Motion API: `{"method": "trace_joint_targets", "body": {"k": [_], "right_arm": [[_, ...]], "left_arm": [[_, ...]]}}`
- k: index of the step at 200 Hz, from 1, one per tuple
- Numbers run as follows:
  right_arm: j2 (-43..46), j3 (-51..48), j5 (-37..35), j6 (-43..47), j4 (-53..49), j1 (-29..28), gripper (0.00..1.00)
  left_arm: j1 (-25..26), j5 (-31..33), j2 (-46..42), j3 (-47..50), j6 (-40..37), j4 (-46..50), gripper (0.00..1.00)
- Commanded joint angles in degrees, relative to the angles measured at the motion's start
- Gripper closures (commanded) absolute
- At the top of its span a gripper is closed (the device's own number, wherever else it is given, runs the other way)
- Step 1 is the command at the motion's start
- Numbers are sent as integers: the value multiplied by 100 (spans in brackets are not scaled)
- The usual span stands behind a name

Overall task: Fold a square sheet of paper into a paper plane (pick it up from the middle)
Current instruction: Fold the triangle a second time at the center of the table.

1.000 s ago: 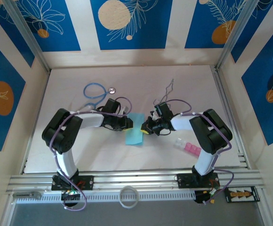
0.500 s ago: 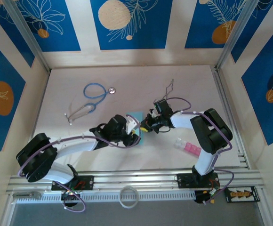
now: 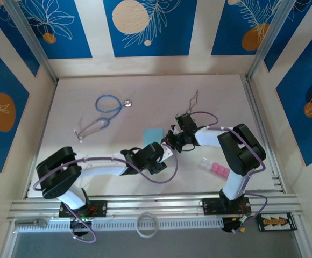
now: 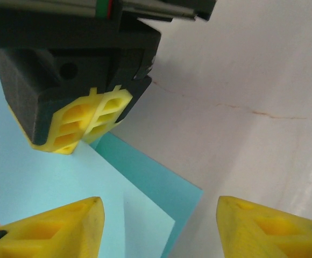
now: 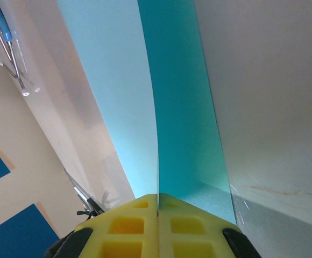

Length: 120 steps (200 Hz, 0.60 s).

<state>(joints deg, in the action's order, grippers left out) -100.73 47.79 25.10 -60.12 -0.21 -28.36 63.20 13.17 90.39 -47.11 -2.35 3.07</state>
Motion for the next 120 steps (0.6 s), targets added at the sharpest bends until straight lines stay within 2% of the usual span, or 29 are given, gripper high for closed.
{"method": "trace_joint_targets", "body": {"k": [1, 18, 44, 120], "right_arm": [[66, 113, 144, -4, -192, 32, 95], [52, 118, 145, -5, -196, 27, 95], [46, 121, 153, -1, -199, 32, 95], [127, 80, 99, 28, -256, 64, 94]], "left_arm": [[100, 531, 192, -220, -186, 339, 43], [129, 661, 274, -270, -179, 410, 45], [131, 665, 231, -253, -146, 397, 54], [130, 498, 173, -293, -16, 430, 92]]}}
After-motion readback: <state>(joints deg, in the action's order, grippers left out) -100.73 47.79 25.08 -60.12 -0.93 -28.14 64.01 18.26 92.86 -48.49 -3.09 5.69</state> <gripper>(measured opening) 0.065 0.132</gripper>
